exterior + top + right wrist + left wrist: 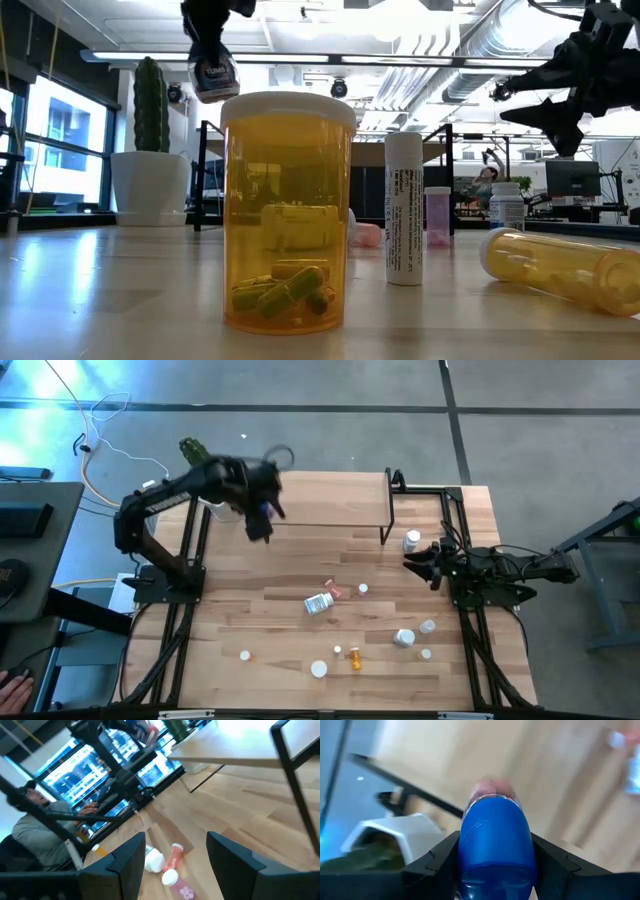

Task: Pick and place medicine bottles onto shelf by color
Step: Put the blue pill bottle on the shelf

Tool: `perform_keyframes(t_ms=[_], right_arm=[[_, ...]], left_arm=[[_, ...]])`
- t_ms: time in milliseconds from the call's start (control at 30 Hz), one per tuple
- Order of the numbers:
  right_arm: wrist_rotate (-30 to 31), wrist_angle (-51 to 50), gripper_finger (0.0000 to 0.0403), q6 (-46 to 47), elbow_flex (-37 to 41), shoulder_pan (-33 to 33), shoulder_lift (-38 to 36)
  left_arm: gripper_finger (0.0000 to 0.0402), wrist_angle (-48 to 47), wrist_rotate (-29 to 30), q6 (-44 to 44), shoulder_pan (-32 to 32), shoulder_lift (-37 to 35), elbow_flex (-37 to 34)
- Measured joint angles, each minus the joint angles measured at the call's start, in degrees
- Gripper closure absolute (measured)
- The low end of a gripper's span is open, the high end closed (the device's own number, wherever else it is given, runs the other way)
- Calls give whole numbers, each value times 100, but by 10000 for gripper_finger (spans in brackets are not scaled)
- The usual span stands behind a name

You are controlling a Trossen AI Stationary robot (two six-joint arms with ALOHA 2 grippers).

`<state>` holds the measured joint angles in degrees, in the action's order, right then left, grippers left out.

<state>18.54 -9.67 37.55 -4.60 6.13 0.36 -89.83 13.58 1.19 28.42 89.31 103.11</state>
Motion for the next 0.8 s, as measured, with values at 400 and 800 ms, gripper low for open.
perform_keyframes(t_ms=[400, 800], right_arm=[[847, 2, 202, 17, 0, -2, -2], [1191, 2, 202, 19, 0, -2, -2]], left_arm=[[220, 498, 75, -1007, 1806, 8, 585], [217, 705, 53, -1641, 2151, 746, 1102]])
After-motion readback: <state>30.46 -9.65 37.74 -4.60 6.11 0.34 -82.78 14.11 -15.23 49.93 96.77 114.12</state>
